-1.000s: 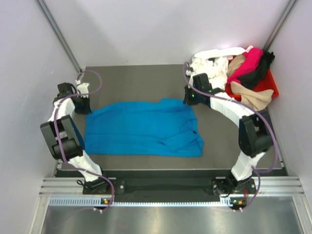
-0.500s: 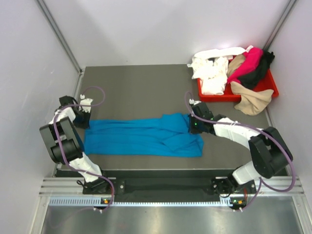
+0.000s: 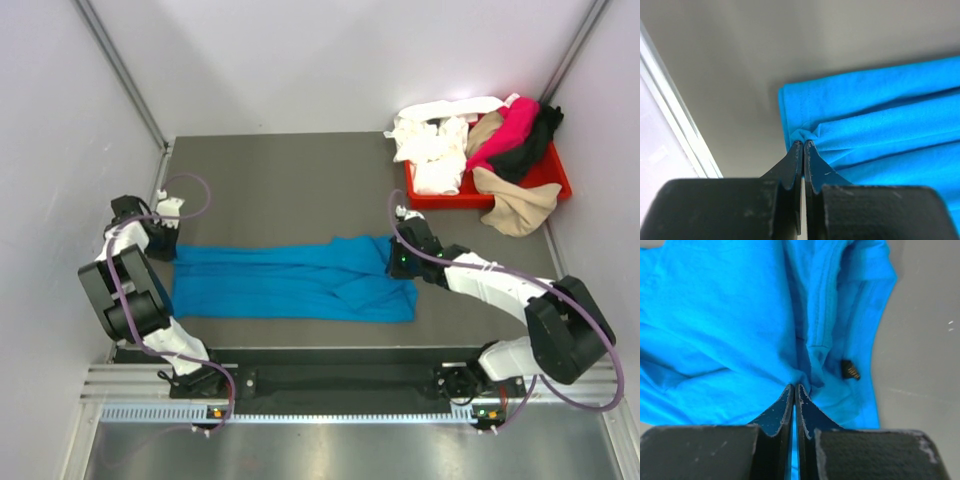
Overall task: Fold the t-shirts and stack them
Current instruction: Fold the tshirt
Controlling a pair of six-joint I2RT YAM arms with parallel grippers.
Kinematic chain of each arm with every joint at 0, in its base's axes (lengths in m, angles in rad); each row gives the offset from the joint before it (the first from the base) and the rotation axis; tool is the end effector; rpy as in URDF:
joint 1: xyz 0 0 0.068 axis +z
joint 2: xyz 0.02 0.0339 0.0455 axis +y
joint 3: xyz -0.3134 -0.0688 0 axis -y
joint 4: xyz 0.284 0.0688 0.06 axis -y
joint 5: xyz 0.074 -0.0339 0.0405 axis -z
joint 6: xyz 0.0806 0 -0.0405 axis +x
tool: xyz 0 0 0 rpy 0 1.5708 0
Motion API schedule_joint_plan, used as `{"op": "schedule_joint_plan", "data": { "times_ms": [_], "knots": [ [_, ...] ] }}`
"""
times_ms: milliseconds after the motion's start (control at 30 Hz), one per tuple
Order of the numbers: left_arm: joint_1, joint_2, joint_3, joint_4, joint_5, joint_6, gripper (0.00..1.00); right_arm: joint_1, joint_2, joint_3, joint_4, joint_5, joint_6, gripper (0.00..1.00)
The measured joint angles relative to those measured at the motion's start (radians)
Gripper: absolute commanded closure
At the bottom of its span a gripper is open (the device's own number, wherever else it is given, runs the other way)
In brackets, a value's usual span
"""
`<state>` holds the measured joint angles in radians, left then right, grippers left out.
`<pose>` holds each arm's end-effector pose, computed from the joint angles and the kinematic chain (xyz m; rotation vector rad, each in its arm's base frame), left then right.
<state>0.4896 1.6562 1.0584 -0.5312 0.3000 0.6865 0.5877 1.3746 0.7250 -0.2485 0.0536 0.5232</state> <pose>0.3464 0.1576 0.1790 0.3449 2.5903 -0.0031 0.2667 0.1725 0.1761 -0.0575 2.5122 0.4061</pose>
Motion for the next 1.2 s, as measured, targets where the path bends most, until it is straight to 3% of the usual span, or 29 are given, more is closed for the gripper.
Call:
{"op": "schedule_joint_plan", "data": {
  "times_ms": [100, 167, 233, 267, 333, 433, 567, 700, 833, 1000, 1100, 1133, 1200],
  "knots": [
    [0.012, 0.000, 0.000, 0.000, 0.002, 0.017, 1.00, 0.018, -0.026, -0.025, 0.009, 0.002, 0.030, 0.99],
    [0.013, 0.000, -0.004, -0.001, 0.006, 0.037, 1.00, 0.021, -0.027, -0.048, 0.022, -0.002, 0.049, 0.93],
    [0.013, 0.000, -0.010, -0.007, 0.010, 0.058, 0.84, 0.021, -0.018, -0.065, 0.023, -0.002, 0.065, 0.85],
    [0.013, 0.000, -0.011, -0.014, 0.010, 0.072, 0.76, 0.019, -0.014, -0.071, 0.023, 0.000, 0.069, 0.74],
    [0.017, 0.000, -0.011, -0.032, 0.019, 0.102, 0.64, 0.011, -0.013, -0.085, 0.019, 0.004, 0.082, 0.67],
    [0.043, 0.000, 0.014, -0.127, 0.080, 0.164, 0.50, 0.003, -0.027, -0.090, -0.010, 0.011, 0.084, 0.48],
    [0.107, 0.000, 0.152, -0.342, 0.190, 0.280, 0.42, -0.003, -0.087, -0.068, -0.068, 0.029, 0.065, 0.36],
    [0.133, 0.000, 0.266, -0.389, 0.263, 0.291, 0.34, -0.077, -0.100, 0.004, -0.075, 0.026, 0.025, 0.32],
    [0.060, 0.024, 0.221, -0.194, 0.143, 0.098, 0.30, -0.152, 0.026, 0.123, -0.026, 0.014, -0.030, 0.35],
    [-0.053, 0.135, 0.194, -0.069, 0.029, -0.013, 0.30, -0.195, 0.219, 0.213, 0.029, -0.037, -0.079, 0.45],
    [-0.063, 0.185, 0.177, -0.029, -0.006, -0.032, 0.31, -0.199, 0.315, 0.241, 0.047, -0.074, -0.093, 0.64],
    [-0.064, 0.186, 0.156, -0.013, -0.014, -0.031, 0.35, -0.199, 0.336, 0.243, 0.049, -0.080, -0.098, 0.76],
    [-0.066, 0.171, 0.109, 0.014, -0.018, -0.030, 0.51, -0.201, 0.353, 0.261, 0.049, -0.086, -0.106, 0.87]
  ]
}}
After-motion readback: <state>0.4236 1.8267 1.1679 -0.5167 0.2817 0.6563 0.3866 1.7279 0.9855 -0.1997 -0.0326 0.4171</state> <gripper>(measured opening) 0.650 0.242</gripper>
